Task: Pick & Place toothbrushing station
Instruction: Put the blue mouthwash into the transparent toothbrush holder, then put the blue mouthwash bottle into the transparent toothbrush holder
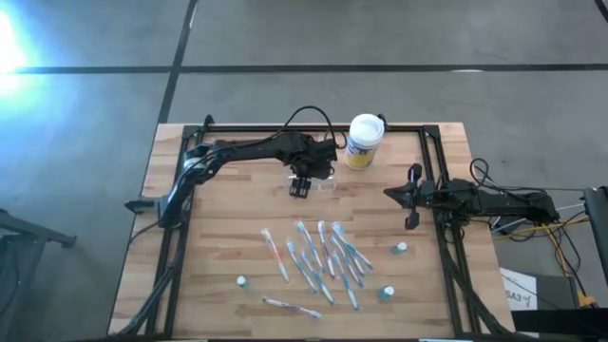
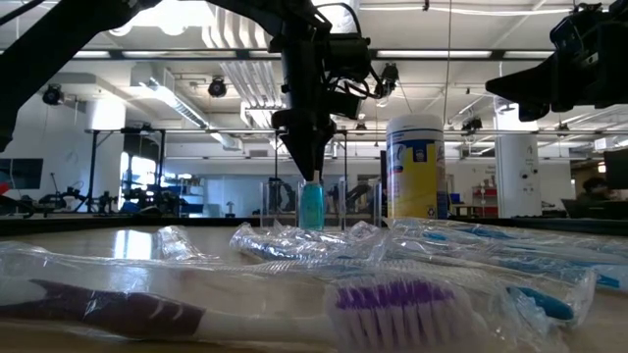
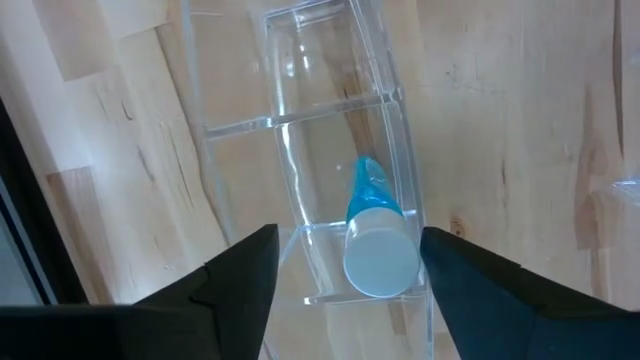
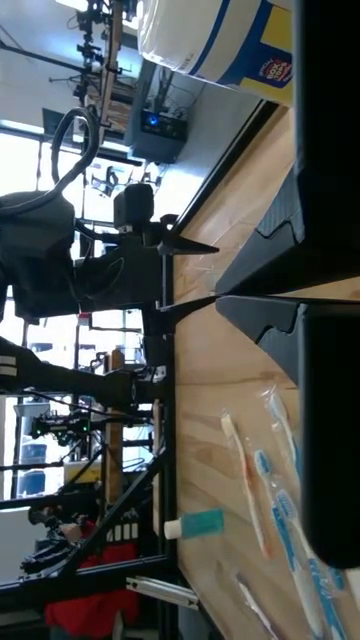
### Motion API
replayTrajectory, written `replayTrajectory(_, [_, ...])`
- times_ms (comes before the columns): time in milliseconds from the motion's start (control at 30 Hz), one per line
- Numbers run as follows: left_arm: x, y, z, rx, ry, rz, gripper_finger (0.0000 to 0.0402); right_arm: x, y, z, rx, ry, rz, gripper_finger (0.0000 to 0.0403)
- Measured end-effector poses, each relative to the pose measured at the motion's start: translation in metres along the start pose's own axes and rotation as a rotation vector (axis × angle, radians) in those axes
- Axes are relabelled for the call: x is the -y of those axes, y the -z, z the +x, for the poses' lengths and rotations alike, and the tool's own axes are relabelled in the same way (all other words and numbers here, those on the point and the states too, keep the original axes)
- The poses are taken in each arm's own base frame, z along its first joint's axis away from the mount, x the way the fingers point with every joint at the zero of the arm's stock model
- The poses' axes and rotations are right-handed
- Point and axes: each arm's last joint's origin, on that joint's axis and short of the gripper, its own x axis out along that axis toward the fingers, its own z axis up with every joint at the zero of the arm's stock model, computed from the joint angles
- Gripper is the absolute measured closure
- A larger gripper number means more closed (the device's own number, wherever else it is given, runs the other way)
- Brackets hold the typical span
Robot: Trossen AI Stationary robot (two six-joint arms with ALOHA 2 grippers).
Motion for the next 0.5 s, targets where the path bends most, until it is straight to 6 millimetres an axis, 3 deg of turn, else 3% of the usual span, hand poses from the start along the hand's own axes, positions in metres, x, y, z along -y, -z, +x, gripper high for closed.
replayTrajectory(500, [-0.0008,-0.0004,-0.0001,0.006,-0.005,-0.011,0.0147,0.0,0.0003,0.0,-0.001,0.0,0.0,0.0394])
